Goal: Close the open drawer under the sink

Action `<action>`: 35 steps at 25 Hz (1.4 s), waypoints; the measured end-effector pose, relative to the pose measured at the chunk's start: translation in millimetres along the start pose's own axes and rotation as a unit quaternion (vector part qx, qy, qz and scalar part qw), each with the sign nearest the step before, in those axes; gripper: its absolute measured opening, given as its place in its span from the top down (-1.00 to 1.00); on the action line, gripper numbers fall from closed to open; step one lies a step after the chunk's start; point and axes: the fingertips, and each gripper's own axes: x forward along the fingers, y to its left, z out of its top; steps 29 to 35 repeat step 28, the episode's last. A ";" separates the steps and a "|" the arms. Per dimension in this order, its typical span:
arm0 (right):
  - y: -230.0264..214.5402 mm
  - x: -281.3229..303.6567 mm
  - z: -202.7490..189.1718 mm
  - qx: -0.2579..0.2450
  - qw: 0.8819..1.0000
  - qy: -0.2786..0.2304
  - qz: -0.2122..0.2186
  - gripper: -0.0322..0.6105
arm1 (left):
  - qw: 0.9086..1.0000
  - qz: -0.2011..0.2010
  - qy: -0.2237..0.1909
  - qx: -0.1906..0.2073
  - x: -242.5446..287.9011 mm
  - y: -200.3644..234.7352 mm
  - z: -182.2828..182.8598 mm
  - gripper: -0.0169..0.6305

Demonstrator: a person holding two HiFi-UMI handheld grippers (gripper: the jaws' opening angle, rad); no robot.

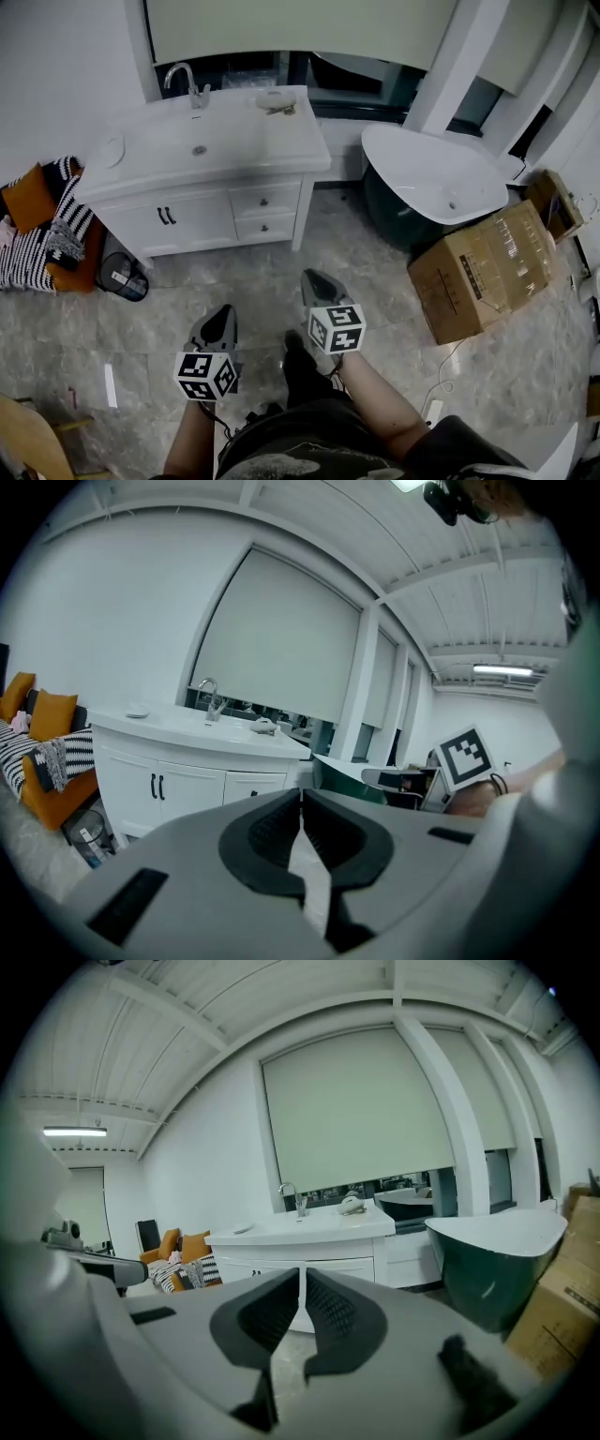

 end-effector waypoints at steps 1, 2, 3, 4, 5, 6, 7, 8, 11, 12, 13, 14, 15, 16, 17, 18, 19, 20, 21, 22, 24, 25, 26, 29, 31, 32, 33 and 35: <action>6.2 -11.5 -1.7 -0.001 1.000 -0.002 -0.002 0.78 | 1.000 -0.003 -0.002 0.002 -10.2 -3.4 -1.9 0.89; 11.7 -23.0 -4.2 -0.001 1.000 -0.002 -0.005 0.78 | 1.000 -0.007 -0.003 0.004 -20.2 -7.1 -3.8 0.89; 16.6 -34.4 -6.9 -0.001 1.000 -0.001 -0.009 0.78 | 1.000 -0.010 -0.005 0.006 -29.7 -10.8 -5.4 0.89; 21.1 -45.4 -9.5 -0.001 1.000 0.000 -0.012 0.78 | 1.000 -0.013 -0.007 0.007 -38.3 -14.5 -6.8 0.89; 25.3 -55.9 -11.9 -0.001 1.000 0.000 -0.014 0.78 | 1.000 -0.017 -0.009 0.009 -45.9 -18.2 -8.4 0.89; 29.2 -65.8 -14.2 -0.002 1.000 -0.001 -0.017 0.78 | 1.000 -0.021 -0.010 0.010 -52.4 -21.7 -10.5 0.89; 33.0 -75.1 -16.4 -0.004 1.000 -0.001 -0.020 0.78 | 1.000 -0.025 -0.011 0.011 -57.9 -25.2 -13.1 0.89; 36.9 -84.0 -18.6 -0.007 1.000 0.000 -0.022 0.78 | 0.999 -0.029 -0.011 0.012 -63.0 -28.5 -16.1 0.89; 46.8 -108.2 -22.1 -0.013 1.000 0.001 -0.024 0.78 | 0.999 -0.039 -0.008 0.011 -76.4 -38.4 -21.2 0.89; 48.3 -114.4 -21.6 -0.016 1.000 0.000 -0.024 0.78 | 0.999 -0.041 -0.009 0.010 -79.1 -41.4 -21.2 0.89; 48.7 -119.5 -21.0 -0.020 0.999 -0.001 -0.025 0.78 | 0.999 -0.043 -0.010 0.008 -81.0 -44.3 -21.0 0.89; 48.5 -123.9 -20.9 -0.024 0.999 -0.002 -0.025 0.78 | 0.999 -0.044 -0.012 0.007 -82.4 -46.8 -20.9 0.89; 48.1 -128.0 -21.4 -0.027 0.999 -0.002 -0.027 0.78 | 0.999 -0.044 -0.013 0.006 -83.8 -49.2 -21.0 0.89; 47.6 -132.2 -22.3 -0.030 0.999 -0.001 -0.028 0.79 | 0.999 -0.043 -0.014 0.006 -85.5 -51.5 -21.2 0.89; 47.2 -136.2 -23.0 -0.033 0.999 -0.001 -0.028 0.79 | 0.999 -0.043 -0.016 0.005 -87.1 -53.8 -21.4 0.89; 46.8 -139.9 -23.5 -0.035 0.999 -0.002 -0.028 0.79 | 0.999 -0.042 -0.017 0.005 -88.7 -56.2 -21.9 0.89; 46.2 -143.4 -24.1 -0.037 0.999 -0.003 -0.027 0.79 | 0.999 -0.042 -0.018 0.005 -90.1 -58.6 -22.9 0.89; 45.5 -146.9 -24.5 -0.037 0.999 -0.004 -0.026 0.79 | 0.999 -0.040 -0.018 0.006 -91.5 -61.4 -24.2 0.89; 44.5 -150.6 -24.7 -0.037 0.999 -0.005 -0.025 0.79 | 0.999 -0.039 -0.017 0.007 -92.8 -64.6 -25.6 0.89; 43.2 -154.3 -24.1 -0.038 0.999 -0.007 -0.023 0.79 | 0.999 -0.037 -0.016 0.008 -93.7 -68.3 -26.7 0.89; 38.7 -161.6 -20.9 -0.041 0.999 -0.011 -0.019 0.79 | 0.999 -0.034 -0.016 0.012 -94.3 -77.4 -27.3 0.89; 35.6 -165.6 -18.8 -0.043 0.999 -0.013 -0.018 0.79 | 0.999 -0.032 -0.017 0.013 -94.3 -82.9 -27.2 0.89; 32.2 -170.0 -17.0 -0.044 0.999 -0.016 -0.016 0.79 | 0.999 -0.031 -0.018 0.014 -94.5 -89.1 -27.2 0.89; 25.0 -179.8 -14.1 -0.045 0.999 -0.020 -0.013 0.80 | 0.999 -0.030 -0.021 0.016 -95.3 -102.5 -27.9 0.89; 25.0 -179.8 -14.1 -0.045 0.999 -0.020 -0.013 0.80 | 0.999 -0.030 -0.021 0.016 -95.3 -102.5 -27.9 0.89; 25.0 -179.8 -14.1 -0.045 0.999 -0.020 -0.013 0.80 | 0.999 -0.030 -0.021 0.016 -95.3 -102.5 -27.9 0.89; 25.0 -179.8 -14.1 -0.045 0.999 -0.020 -0.013 0.80 | 0.999 -0.030 -0.021 0.016 -95.3 -102.5 -27.9 0.89; 25.0 -179.8 -14.1 -0.045 0.999 -0.020 -0.013 0.80 | 0.999 -0.030 -0.021 0.016 -95.3 -102.5 -27.9 0.89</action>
